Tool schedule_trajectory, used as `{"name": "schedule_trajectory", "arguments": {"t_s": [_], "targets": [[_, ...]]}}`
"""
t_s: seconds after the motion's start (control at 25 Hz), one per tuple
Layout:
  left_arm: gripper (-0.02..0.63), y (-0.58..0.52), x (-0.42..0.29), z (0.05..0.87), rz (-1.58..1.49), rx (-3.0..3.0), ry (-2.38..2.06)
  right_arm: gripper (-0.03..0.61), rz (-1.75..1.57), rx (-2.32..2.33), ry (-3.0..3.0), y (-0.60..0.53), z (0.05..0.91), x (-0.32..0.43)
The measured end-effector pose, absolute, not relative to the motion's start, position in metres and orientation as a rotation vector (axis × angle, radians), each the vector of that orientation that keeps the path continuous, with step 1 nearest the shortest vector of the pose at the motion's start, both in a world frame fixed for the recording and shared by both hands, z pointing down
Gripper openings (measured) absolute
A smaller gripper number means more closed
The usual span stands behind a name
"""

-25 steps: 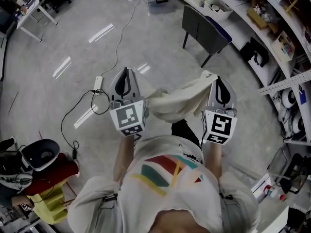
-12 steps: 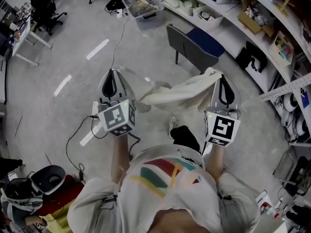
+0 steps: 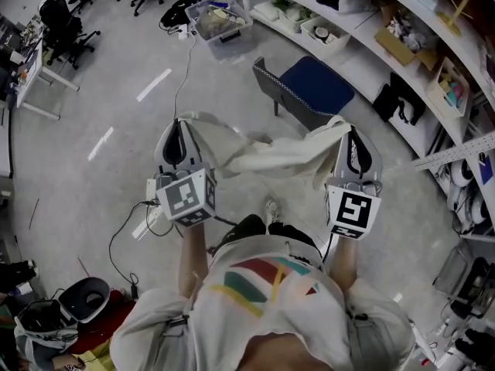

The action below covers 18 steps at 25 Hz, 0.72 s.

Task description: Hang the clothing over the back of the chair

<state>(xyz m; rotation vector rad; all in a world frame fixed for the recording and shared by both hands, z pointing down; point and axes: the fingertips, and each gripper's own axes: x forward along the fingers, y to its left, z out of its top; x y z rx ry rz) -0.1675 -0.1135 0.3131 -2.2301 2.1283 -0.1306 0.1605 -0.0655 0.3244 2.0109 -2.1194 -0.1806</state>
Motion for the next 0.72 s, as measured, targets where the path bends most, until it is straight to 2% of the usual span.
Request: {"name": "schedule_trajectory", "arguments": {"t_s": [0.48, 0.72], "targets": [[0.014, -0.200, -0.144, 0.305, -0.048, -2.339, 2.013, 0.011, -0.205, 2.128, -1.998, -0.111, 0.311, 0.181], [0.014, -0.242, -0.129, 0.277, -0.004, -2.351, 1.904, 0.011, -0.214, 2.213, -1.934, -0.130, 0.295, 0.190]]}}
